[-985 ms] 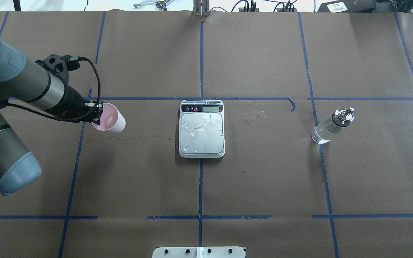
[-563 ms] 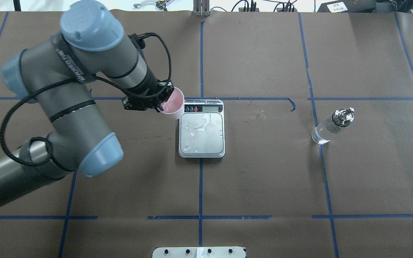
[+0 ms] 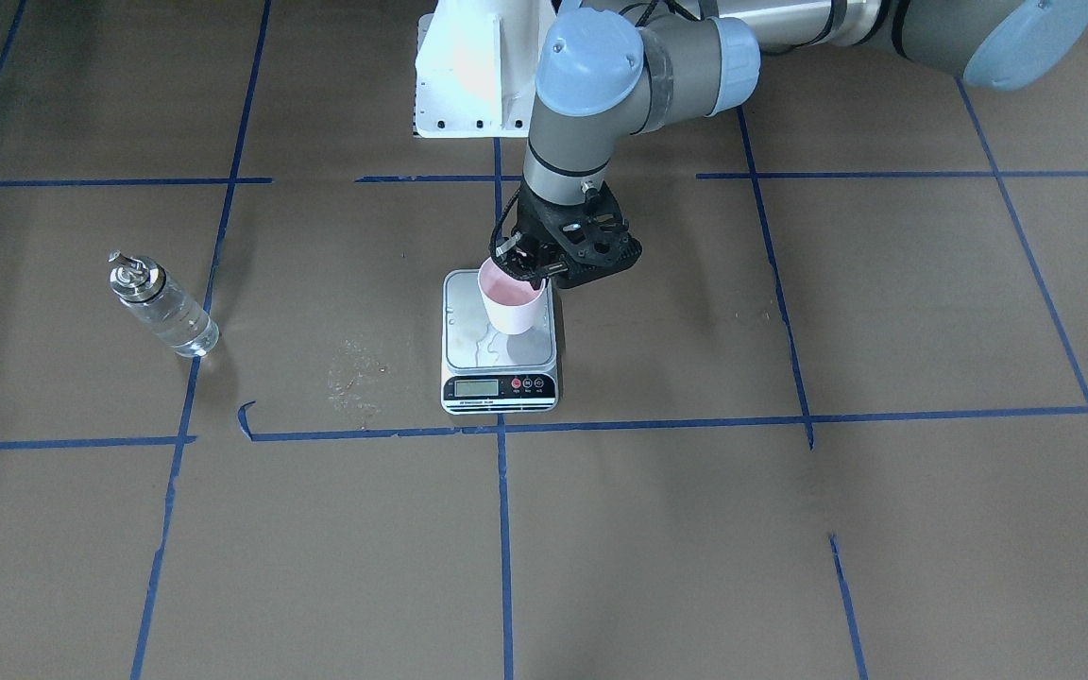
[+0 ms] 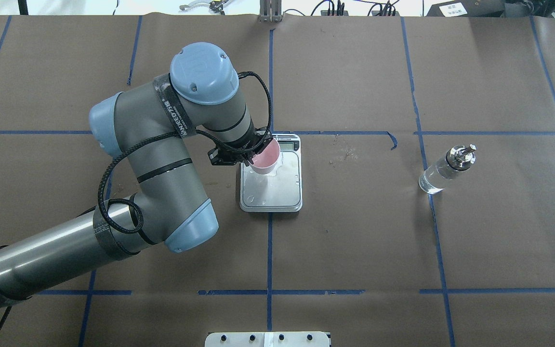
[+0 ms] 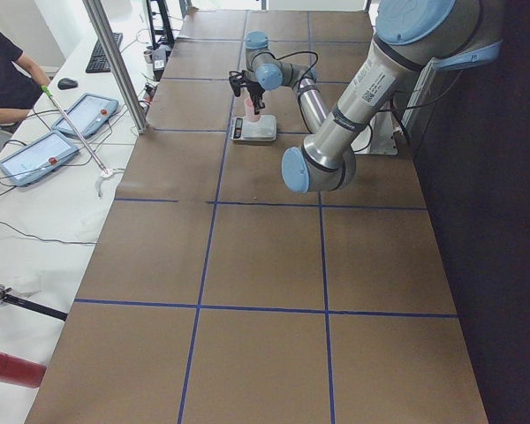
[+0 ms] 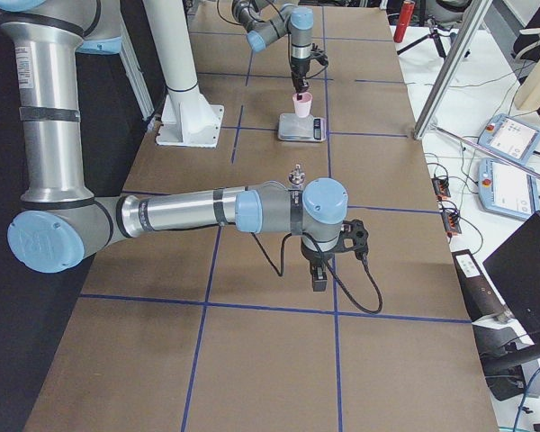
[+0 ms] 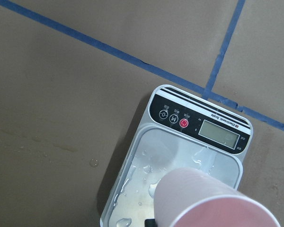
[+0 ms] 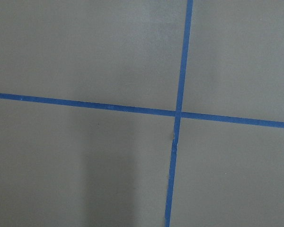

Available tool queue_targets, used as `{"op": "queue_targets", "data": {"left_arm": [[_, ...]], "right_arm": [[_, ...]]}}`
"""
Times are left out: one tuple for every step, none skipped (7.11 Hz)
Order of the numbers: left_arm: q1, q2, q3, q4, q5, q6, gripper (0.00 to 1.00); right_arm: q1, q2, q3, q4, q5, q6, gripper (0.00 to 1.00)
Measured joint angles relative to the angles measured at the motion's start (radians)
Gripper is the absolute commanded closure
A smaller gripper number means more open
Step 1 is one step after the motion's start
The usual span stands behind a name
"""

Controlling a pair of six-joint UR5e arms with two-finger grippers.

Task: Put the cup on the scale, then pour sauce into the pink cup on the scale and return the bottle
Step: 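Lift the pink cup with the left gripper and carry it over the scale, then lower the pink cup onto the scale and open the left gripper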

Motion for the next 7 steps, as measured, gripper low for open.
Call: {"op": "queue_targets", "data": {"left_arm": [[0.005, -0.003, 0.017, -0.023, 0.0, 0.001, 1.0], [0.011, -0.004, 0.04, -0.057, 0.0, 0.002, 1.0], [0.017, -0.002, 0.061, -0.086, 0.0, 0.003, 0.69], [0.021, 0.001, 0.069, -0.1, 0.001, 0.006, 0.11], [0.023, 0.004, 0.07, -0.105, 0.002, 0.008, 0.0], [0.023, 0.008, 0.063, -0.106, 0.004, 0.009, 0.0], [0.023, 0.02, 0.032, -0.103, 0.004, 0.009, 0.0]], "right_arm": [[0.0, 0.001, 0.0, 0.0, 0.0, 0.0, 0.0], [0.0, 0.002, -0.001, 0.0, 0.001, 0.0, 0.0], [0.0, 0.003, 0.0, 0.0, 0.001, 0.0, 0.0], [0.0, 0.003, 0.0, 0.0, 0.001, -0.001, 0.0], [0.0, 0.004, 0.0, 0.0, 0.001, -0.001, 0.0], [0.0, 0.004, 0.001, 0.0, 0.001, -0.001, 0.0], [0.0, 0.007, 0.001, 0.001, 0.002, -0.002, 0.0]]}}
